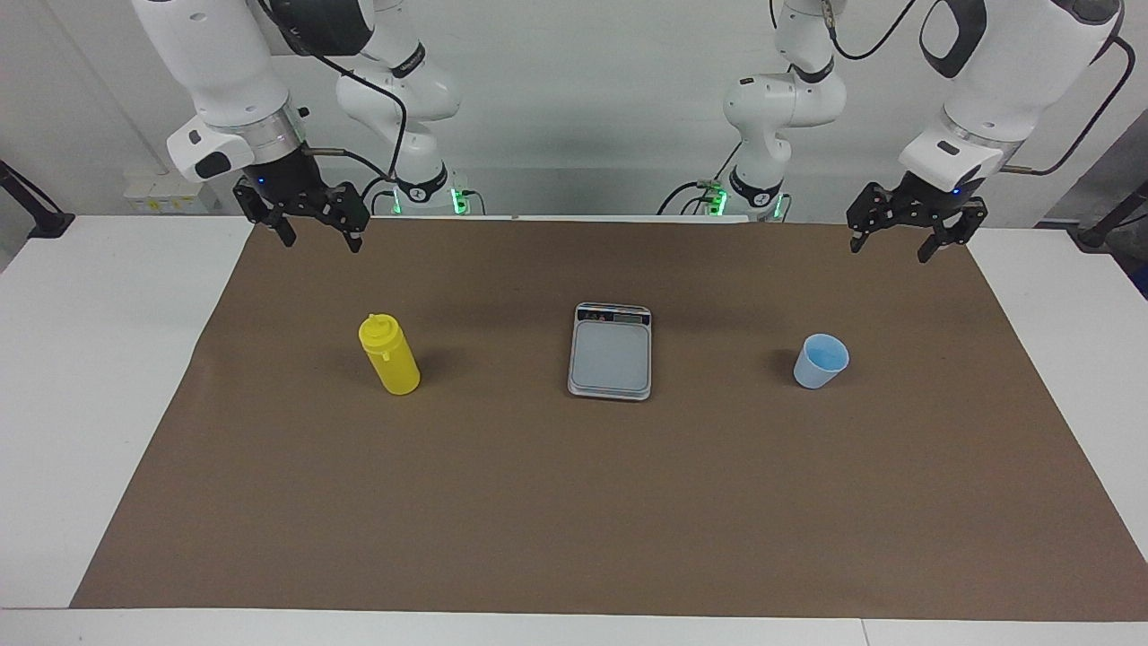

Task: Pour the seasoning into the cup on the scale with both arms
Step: 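Reach the left gripper to the blue cup and grasp it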

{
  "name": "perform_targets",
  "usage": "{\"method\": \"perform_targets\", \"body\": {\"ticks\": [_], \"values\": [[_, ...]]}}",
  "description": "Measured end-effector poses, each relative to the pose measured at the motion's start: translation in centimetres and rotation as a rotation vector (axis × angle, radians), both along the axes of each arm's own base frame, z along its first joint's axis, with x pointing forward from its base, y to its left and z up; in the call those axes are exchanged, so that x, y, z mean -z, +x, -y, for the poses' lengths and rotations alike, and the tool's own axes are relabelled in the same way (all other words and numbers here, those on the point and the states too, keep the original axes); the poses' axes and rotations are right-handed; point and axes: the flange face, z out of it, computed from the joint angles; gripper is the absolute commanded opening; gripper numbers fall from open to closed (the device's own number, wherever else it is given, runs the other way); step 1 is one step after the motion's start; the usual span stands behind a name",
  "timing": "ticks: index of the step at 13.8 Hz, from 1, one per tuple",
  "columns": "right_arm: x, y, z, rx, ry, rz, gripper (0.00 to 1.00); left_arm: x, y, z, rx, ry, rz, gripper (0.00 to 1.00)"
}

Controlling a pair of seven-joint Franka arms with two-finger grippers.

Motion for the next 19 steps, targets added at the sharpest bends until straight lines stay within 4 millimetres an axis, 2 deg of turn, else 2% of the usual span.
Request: {"method": "perform_targets", "body": {"ticks": [7, 10, 12, 16, 19], "values": [[0.0, 0.0, 0.0, 0.0, 0.0, 0.0, 1.0, 0.1, 0.1, -0.2, -0.004, 0.0, 0.003, 1.0], [0.0, 0.0, 0.0, 0.0, 0.0, 0.0, 1.0, 1.4, 0.3, -0.4, -0.011, -0.001, 0.009, 1.0], [0.0, 0.0, 0.0, 0.0, 0.0, 0.0, 1.0, 4.0, 0.6, -0.9, -0.042, -0.001, 0.006, 1.0], [0.0, 0.0, 0.0, 0.0, 0.0, 0.0, 1.0, 10.9, 0.9, -3.0, -0.15, -0.001, 0.005, 1.0], [0.0, 0.0, 0.0, 0.0, 0.0, 0.0, 1.0, 15.7, 0.2, -3.0, -0.224, -0.002, 0.015, 1.0]]}}
